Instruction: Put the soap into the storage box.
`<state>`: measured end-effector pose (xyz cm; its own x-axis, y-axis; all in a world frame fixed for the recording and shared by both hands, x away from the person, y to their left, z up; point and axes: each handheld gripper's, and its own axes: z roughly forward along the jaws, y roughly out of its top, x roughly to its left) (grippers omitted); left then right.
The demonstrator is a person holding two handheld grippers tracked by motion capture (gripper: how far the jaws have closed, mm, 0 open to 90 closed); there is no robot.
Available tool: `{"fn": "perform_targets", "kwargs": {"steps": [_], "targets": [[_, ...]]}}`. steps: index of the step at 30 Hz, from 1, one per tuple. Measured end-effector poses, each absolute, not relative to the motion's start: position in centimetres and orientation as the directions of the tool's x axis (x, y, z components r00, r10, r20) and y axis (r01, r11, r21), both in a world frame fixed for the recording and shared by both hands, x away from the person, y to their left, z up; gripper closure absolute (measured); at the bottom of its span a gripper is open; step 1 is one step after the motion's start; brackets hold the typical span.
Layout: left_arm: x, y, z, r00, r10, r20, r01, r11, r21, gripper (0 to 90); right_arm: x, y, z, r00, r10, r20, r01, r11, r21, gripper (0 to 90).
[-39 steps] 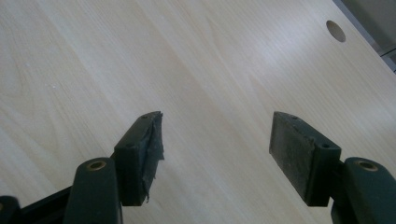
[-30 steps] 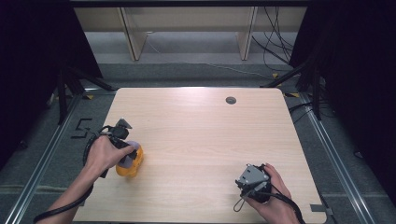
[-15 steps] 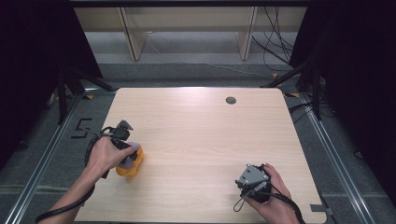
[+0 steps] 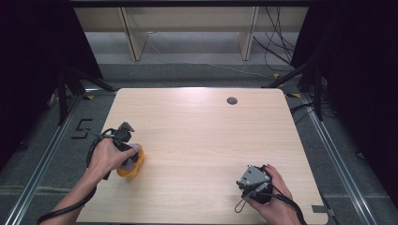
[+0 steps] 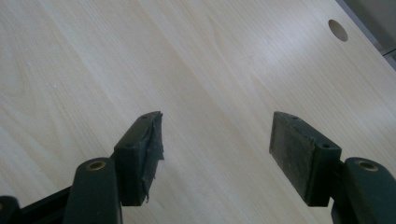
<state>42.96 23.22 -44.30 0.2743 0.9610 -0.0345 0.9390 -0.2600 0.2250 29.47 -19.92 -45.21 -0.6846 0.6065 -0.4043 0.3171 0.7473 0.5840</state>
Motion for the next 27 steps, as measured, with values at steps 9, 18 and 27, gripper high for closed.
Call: {"fn": "perform_targets", "kwargs": {"steps": [9, 18, 27], "targets": [[43.0, 23.28, -44.54, 0.272, 0.962, -0.027, 0.938, -0.259, 0.23, 49.1, 29.6, -19.98, -45.18, -0.694, 0.587, -0.417, 0.297, 0.76, 0.577, 35.3], [42.87, 23.24, -44.63, 0.281, 0.96, -0.012, 0.934, -0.271, 0.234, 49.0, 29.63, -19.98, -45.21, -0.695, 0.586, -0.417, 0.295, 0.761, 0.578, 35.2], [42.5, 23.35, -44.23, 0.313, 0.95, -0.022, 0.917, -0.295, 0.27, 46.9, 29.52, -19.92, -45.28, -0.691, 0.601, -0.401, 0.316, 0.75, 0.581, 35.1]]}}
